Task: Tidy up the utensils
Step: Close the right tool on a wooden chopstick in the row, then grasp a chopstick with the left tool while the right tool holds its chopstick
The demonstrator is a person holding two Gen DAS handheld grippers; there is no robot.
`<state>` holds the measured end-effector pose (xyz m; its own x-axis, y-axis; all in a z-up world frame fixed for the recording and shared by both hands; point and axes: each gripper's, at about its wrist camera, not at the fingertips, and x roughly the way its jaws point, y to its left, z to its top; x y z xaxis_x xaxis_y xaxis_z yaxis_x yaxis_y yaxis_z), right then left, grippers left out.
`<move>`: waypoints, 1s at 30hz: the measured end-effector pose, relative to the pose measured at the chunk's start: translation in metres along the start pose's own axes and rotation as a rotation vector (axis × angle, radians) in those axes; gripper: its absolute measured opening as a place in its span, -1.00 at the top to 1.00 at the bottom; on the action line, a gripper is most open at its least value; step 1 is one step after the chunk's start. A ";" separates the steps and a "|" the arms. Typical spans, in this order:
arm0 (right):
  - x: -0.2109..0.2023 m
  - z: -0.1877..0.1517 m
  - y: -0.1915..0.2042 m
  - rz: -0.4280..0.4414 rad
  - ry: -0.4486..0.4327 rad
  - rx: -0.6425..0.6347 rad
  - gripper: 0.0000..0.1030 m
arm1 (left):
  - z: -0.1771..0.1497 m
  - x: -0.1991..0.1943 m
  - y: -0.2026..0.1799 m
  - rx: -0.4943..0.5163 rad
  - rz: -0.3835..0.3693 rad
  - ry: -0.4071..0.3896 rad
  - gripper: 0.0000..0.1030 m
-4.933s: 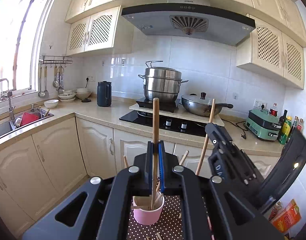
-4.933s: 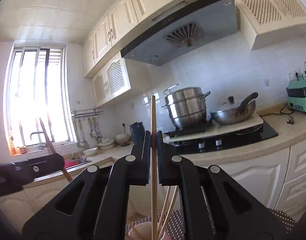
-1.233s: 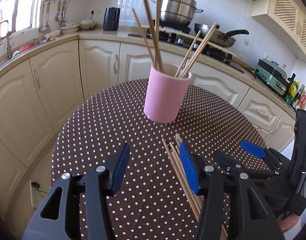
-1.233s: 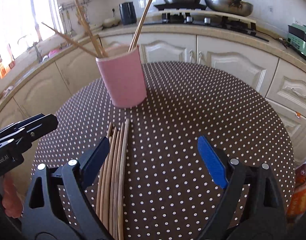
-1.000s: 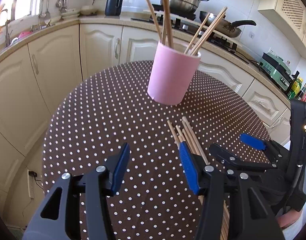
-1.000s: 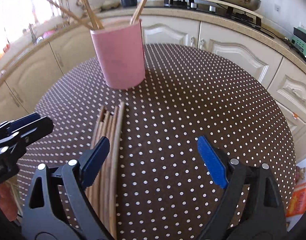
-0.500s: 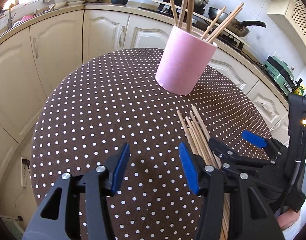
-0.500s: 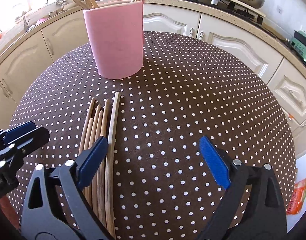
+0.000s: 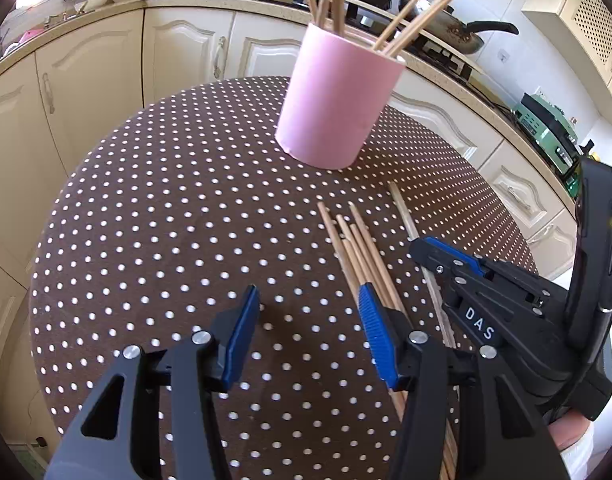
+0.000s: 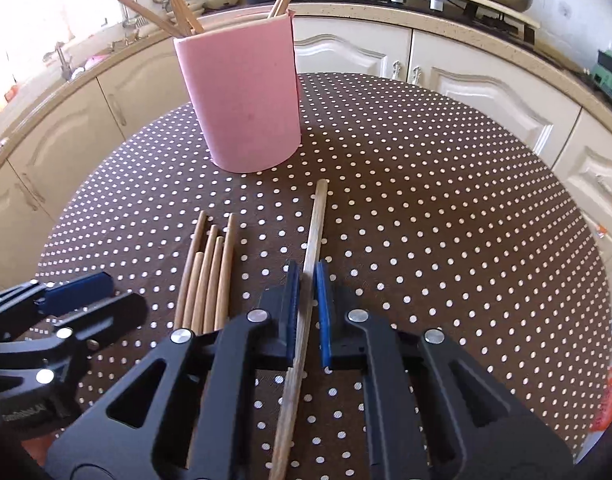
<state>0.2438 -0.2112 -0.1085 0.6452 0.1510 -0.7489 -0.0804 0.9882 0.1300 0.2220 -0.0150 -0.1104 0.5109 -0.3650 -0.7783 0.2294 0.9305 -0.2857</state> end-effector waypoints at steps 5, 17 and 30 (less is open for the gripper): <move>-0.007 -0.009 -0.011 0.036 -0.004 0.050 0.84 | -0.001 0.005 -0.011 0.027 0.023 0.005 -0.06; -0.019 -0.026 -0.021 0.087 -0.009 0.107 0.84 | 0.006 0.023 -0.047 0.078 0.202 0.055 -0.08; -0.018 -0.023 -0.030 0.126 -0.011 0.145 0.84 | 0.028 0.040 -0.056 0.003 0.275 0.094 -0.09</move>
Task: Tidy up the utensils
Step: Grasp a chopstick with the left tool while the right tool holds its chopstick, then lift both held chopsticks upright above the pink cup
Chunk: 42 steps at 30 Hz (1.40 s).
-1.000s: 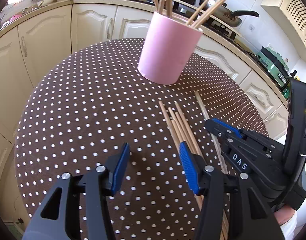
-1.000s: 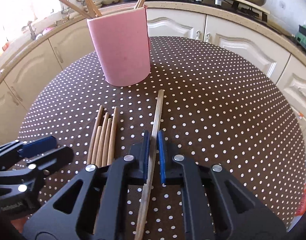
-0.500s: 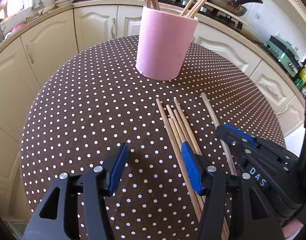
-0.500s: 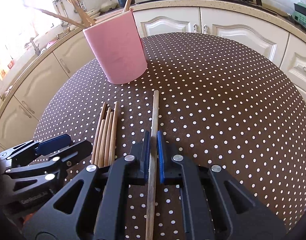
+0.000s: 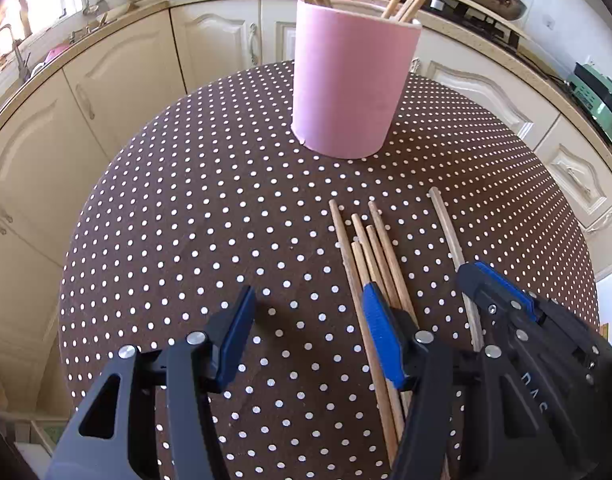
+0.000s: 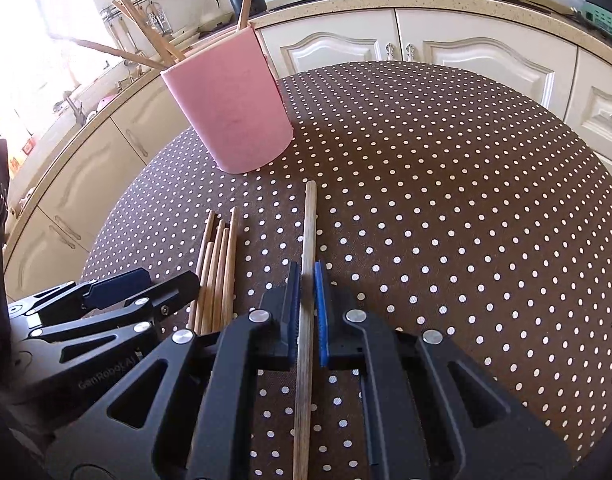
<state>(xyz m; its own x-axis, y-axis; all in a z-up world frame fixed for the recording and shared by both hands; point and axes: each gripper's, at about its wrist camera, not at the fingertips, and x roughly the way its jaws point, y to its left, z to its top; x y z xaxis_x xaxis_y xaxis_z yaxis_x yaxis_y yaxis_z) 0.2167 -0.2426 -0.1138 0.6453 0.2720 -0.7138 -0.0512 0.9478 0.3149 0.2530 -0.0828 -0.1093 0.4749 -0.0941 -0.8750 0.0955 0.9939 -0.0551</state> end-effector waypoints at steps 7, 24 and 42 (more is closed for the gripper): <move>-0.002 -0.001 -0.014 0.078 -0.001 0.064 0.84 | 0.005 -0.001 -0.013 -0.010 0.061 0.063 -0.09; -0.008 -0.001 -0.026 0.124 0.000 0.094 0.85 | 0.005 0.002 -0.029 0.027 0.064 0.017 0.87; -0.008 -0.014 0.028 -0.199 0.053 -0.144 0.84 | -0.025 -0.010 0.036 0.038 -0.197 -0.010 0.88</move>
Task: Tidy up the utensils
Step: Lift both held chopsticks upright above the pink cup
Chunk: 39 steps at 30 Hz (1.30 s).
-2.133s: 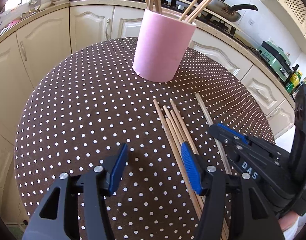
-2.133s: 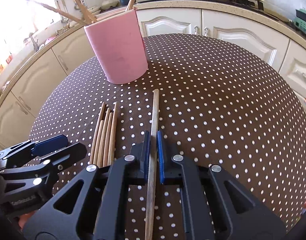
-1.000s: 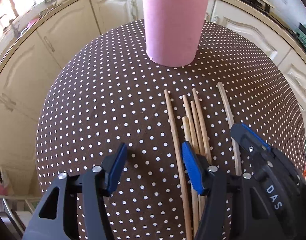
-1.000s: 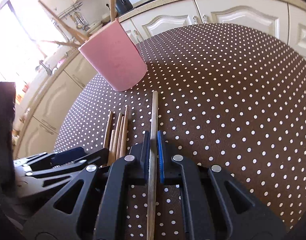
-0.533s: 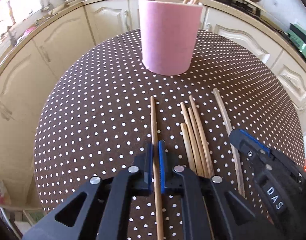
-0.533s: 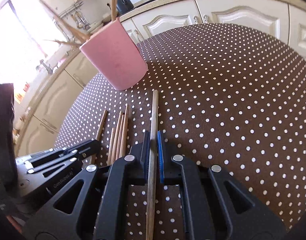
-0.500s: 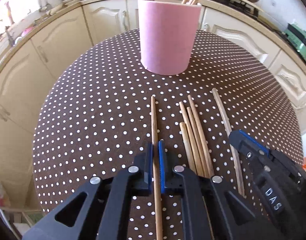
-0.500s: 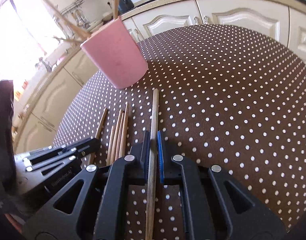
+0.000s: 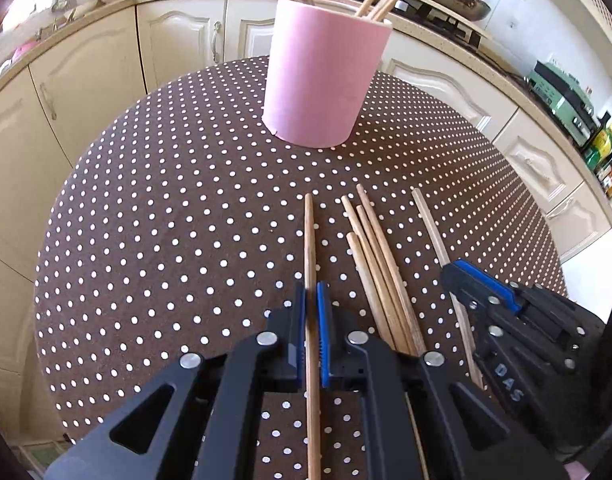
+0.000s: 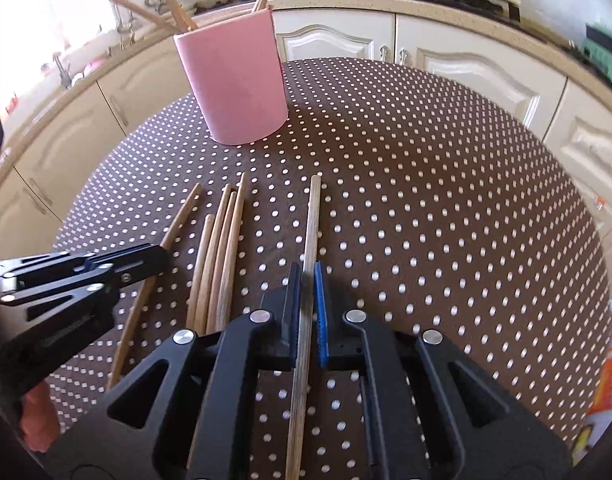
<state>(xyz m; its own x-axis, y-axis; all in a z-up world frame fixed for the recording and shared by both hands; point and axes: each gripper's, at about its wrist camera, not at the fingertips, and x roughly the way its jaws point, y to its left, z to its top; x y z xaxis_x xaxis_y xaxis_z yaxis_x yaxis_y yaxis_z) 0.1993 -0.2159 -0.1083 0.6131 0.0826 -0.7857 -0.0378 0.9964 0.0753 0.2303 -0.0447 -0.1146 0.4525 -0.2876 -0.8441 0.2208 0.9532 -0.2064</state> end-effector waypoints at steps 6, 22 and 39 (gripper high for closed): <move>0.009 0.008 0.005 -0.039 -0.001 -0.013 0.80 | 0.002 -0.002 0.012 -0.014 -0.013 -0.007 0.87; -0.016 0.005 -0.023 0.133 -0.154 0.086 0.87 | 0.005 -0.004 0.019 -0.060 0.019 -0.065 0.88; -0.086 0.028 -0.032 0.168 -0.442 0.125 0.87 | 0.025 -0.080 -0.004 -0.023 0.047 -0.357 0.88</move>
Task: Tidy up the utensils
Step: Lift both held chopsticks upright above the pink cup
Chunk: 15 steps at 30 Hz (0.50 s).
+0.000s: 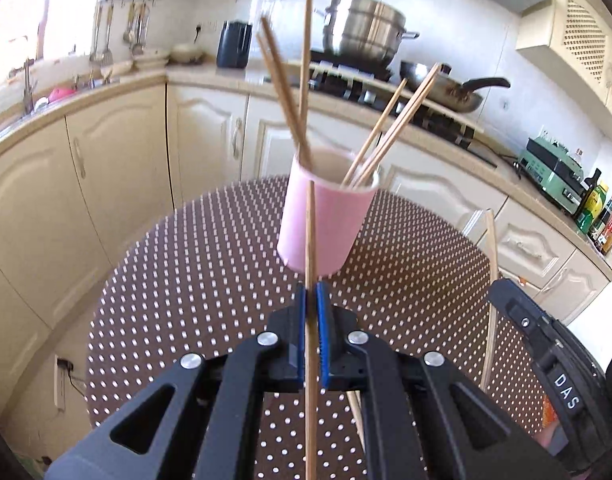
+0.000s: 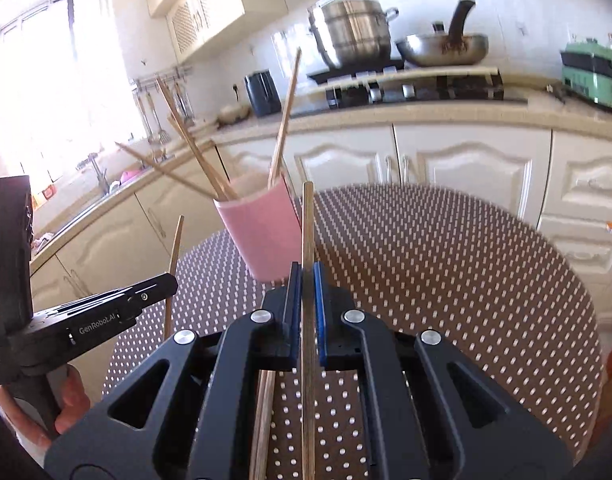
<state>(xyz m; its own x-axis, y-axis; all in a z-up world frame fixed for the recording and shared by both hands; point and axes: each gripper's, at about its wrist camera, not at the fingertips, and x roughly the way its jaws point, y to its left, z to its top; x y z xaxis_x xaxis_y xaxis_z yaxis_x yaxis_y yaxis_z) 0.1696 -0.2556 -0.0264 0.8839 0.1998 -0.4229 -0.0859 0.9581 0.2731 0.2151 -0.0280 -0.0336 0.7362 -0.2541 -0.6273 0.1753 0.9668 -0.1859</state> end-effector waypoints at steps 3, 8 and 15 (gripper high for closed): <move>-0.007 0.010 0.001 0.005 -0.038 -0.009 0.87 | 0.009 -0.008 -0.005 0.006 0.003 -0.030 0.88; -0.017 0.021 0.005 0.018 -0.087 -0.023 0.87 | 0.018 -0.024 -0.012 0.013 0.006 -0.084 0.88; -0.028 0.038 0.007 0.017 -0.148 -0.045 0.87 | 0.031 -0.041 -0.021 0.026 0.004 -0.138 0.88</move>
<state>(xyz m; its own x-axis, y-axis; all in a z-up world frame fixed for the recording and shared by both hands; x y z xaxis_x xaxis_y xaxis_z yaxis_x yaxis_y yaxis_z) 0.1620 -0.2621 0.0201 0.9400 0.1865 -0.2857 -0.1186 0.9638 0.2388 0.2015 -0.0370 0.0193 0.8193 -0.2461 -0.5179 0.1882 0.9686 -0.1625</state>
